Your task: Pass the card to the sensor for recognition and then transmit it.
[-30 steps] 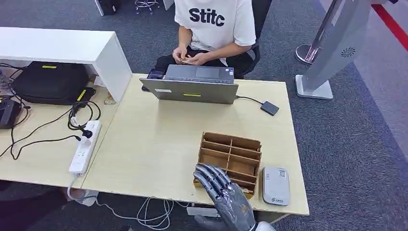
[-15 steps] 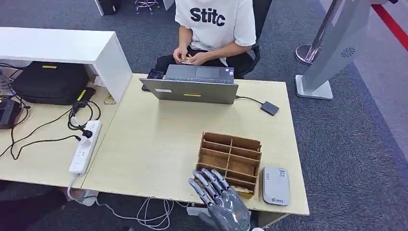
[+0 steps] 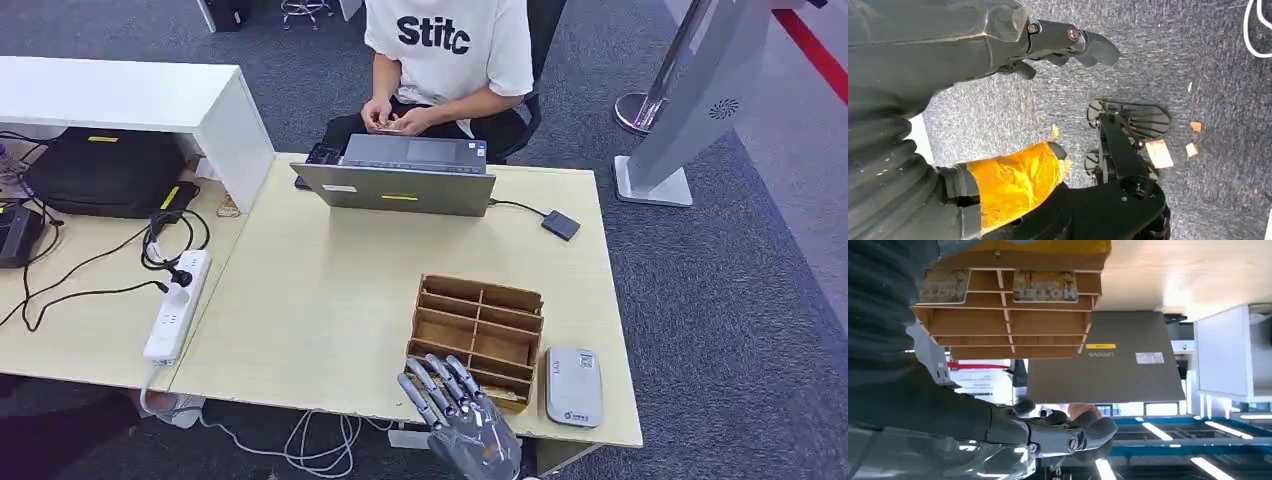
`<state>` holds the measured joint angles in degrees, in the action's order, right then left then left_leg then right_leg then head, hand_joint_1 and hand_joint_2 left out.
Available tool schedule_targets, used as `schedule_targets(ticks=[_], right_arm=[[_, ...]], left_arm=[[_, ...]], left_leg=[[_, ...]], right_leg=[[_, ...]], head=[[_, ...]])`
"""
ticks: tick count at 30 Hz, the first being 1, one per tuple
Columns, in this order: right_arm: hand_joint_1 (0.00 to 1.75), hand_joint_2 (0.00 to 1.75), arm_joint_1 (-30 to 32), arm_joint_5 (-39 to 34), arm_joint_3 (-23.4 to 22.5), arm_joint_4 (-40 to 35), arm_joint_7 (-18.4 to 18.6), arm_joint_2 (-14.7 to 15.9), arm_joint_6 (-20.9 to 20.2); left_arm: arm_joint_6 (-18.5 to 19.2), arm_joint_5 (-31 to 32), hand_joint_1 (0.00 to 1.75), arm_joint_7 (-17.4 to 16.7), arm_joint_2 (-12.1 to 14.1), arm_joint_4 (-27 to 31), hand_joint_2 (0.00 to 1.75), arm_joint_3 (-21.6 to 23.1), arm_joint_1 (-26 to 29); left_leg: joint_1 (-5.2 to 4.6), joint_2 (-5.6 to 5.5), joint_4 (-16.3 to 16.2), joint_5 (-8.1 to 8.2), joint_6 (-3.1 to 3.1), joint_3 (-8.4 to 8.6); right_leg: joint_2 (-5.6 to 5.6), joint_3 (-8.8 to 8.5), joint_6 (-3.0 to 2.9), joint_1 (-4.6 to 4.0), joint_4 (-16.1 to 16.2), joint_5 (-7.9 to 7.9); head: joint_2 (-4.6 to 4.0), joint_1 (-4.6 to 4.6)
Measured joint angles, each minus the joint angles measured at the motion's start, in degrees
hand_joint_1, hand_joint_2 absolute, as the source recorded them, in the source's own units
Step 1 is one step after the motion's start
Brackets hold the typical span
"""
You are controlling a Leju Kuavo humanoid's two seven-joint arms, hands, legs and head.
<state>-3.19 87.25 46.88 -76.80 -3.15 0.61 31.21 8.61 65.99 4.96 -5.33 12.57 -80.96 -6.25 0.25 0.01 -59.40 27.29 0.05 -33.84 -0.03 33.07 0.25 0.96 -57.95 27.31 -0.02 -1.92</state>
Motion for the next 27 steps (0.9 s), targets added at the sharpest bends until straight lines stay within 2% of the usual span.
schedule_targets(ticks=[11,18,27], right_arm=[[0.00,1.75,-0.1,2.0,-0.2,2.9,1.8,0.0,0.1],[0.00,1.75,-0.8,2.8,0.5,2.9,6.1,0.0,-1.2],[0.00,1.75,-1.8,2.8,2.5,3.3,9.3,0.0,-1.0]], left_arm=[[-0.5,-0.5,0.00,0.0,0.0,0.0,1.75,0.0,0.0],[-0.6,-1.2,0.00,0.2,-0.1,0.0,1.75,0.0,0.0],[-0.8,-1.5,0.00,0.4,-0.2,0.0,1.75,0.0,0.0]], left_leg=[[0.00,0.00,0.0,0.00,0.00,0.00],[0.00,0.00,0.0,0.00,0.00,0.00],[0.00,0.00,0.0,0.00,0.00,0.00]], right_leg=[[0.00,0.00,0.00,0.00,0.0,0.00],[0.00,0.00,0.00,0.00,0.0,0.00],[0.00,0.00,0.00,0.00,0.0,0.00]], head=[[0.00,0.00],[0.00,-0.02],[0.00,0.00]])
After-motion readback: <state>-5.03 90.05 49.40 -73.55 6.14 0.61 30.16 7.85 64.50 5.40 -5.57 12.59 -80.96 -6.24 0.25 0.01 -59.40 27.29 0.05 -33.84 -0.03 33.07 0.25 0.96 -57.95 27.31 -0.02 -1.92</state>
